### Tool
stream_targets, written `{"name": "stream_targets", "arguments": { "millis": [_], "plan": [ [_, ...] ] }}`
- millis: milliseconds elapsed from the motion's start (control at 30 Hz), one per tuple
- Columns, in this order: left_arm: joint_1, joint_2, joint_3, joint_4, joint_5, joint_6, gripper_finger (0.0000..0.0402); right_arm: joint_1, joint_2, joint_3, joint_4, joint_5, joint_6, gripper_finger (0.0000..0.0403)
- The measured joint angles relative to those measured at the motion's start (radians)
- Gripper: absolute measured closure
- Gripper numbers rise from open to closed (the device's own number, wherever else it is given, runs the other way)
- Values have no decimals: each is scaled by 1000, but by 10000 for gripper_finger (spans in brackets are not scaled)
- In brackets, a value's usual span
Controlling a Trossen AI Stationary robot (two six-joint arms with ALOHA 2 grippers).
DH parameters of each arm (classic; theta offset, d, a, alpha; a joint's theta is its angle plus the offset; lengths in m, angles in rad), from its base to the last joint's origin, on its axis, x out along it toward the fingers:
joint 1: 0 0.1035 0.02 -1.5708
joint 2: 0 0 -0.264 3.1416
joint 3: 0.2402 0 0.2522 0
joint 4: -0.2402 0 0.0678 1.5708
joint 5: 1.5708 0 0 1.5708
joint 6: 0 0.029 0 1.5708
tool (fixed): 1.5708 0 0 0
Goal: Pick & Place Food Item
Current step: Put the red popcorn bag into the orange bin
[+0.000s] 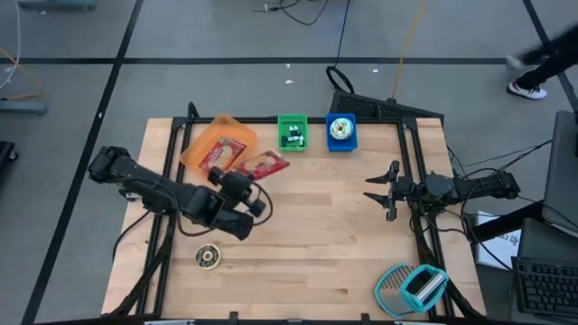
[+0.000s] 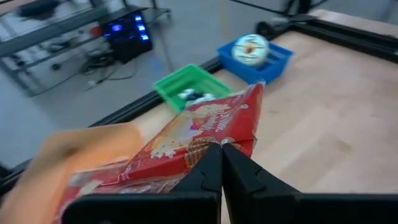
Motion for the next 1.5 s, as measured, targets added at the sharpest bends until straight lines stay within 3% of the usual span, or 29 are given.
{"name": "stream_targets", "arguments": {
  "millis": [567,833,1167,1500],
  "plan": [
    [61,0,0,-542,-35,-446,401,0,0,0,0,0,0,216],
    [153,-2,-55,-588,-47,-466,401,0,0,0,0,0,0,216],
    [302,-164,-391,-378,37,-482,402,0,0,0,0,0,0,216],
    [382,-233,-640,174,171,-164,402,0,0,0,0,0,0,216]
  ]
}}
